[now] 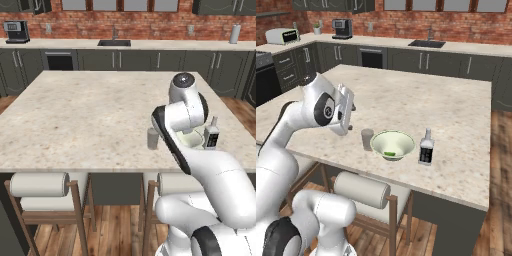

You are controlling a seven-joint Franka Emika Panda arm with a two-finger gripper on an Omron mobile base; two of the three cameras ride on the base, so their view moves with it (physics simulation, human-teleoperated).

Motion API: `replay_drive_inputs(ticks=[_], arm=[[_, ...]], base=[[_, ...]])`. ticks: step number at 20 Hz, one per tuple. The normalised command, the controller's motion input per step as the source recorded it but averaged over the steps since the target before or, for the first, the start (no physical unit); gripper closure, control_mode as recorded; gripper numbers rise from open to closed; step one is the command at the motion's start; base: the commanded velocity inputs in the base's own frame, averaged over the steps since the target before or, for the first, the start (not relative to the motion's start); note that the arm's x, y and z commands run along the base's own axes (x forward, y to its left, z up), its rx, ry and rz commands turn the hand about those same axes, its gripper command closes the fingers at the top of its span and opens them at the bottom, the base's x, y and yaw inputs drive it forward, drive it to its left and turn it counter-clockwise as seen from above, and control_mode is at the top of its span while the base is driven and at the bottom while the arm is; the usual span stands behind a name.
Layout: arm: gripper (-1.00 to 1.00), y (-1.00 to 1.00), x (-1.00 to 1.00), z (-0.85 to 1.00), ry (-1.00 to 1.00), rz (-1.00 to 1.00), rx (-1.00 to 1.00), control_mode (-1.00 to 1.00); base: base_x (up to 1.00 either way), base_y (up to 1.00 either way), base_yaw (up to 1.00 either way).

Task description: There is a bowl on the dining counter. Grab a lemon wedge from the fridge and place it in the bowl. Then get the liquor bottle and glass cup from the cabinet and place them next to the bowl.

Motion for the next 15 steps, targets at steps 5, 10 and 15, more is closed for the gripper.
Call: replay_drive_inputs(ticks=[5,10,15], arm=[[-1.00,-0.14,-1.00,0.46,0.03,0.00,0.02,-1.00],[-1.00,-0.20,-1.00,0.23,0.00,0.00,0.00,-1.00],[-1.00,-0.19,-1.00,0.04,0.04,0.00,0.00,-1.00]], base=[[0.00,0.00,0.00],[0.00,0.00,0.00],[0.00,0.00,0.00]])
